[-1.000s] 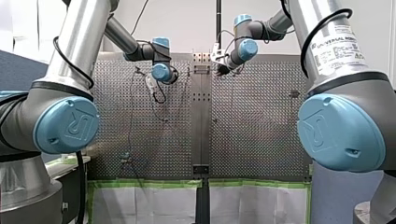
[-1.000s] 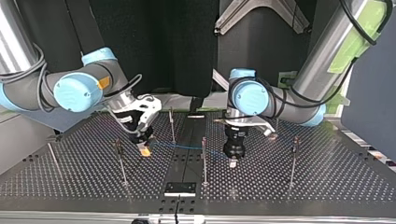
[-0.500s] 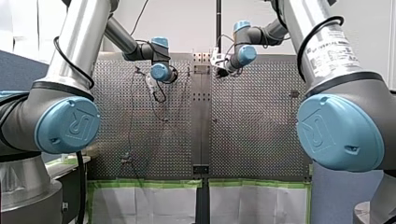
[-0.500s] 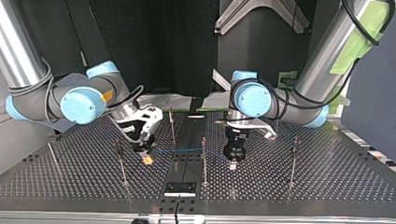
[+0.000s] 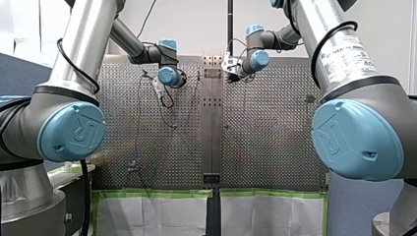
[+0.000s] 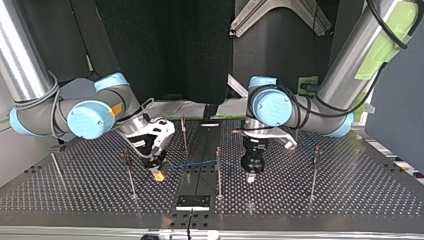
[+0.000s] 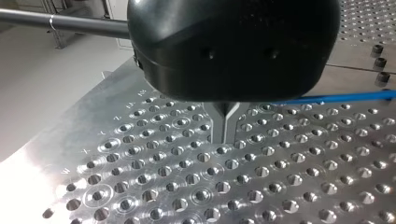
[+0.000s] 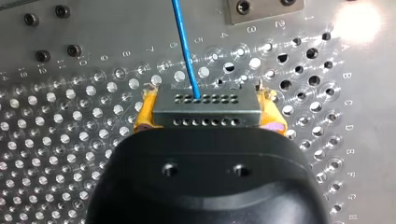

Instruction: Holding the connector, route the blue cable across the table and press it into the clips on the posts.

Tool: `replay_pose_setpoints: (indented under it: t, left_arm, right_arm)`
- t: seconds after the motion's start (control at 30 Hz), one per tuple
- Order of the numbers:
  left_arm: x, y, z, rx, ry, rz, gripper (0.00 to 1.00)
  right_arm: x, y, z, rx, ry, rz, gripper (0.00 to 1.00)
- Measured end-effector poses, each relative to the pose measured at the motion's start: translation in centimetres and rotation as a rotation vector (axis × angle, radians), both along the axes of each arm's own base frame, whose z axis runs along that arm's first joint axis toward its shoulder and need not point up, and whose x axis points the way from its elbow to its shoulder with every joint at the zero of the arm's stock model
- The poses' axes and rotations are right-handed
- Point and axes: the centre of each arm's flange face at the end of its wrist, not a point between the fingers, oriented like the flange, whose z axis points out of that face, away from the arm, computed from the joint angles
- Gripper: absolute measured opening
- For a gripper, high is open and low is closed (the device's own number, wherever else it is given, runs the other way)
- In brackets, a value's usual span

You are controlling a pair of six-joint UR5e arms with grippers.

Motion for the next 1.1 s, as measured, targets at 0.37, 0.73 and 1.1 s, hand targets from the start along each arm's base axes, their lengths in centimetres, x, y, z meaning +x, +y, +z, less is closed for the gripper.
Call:
replay_pose_setpoints:
  t: [0.37, 0.73, 1.1]
  left_arm:
    - [-1.3, -0.3, -0.2, 0.056, 0.06, 0.037, 1.0]
    - [-6.3, -0.9, 1.3, 0.112, 0.13, 0.016, 1.0]
    - [-12.2, -2.1, 2.2, 0.131, 0.197, -0.05, 1.0]
  right_arm:
    - [0.1, 0.0, -0.1, -0.007, 0.013, 0.003, 0.0]
    - [0.3, 0.5, 0.3, -0.013, 0.012, 0.008, 0.0]
    - [-0.4, 1.4, 3.4, -0.048, -0.013, 0.003, 0.0]
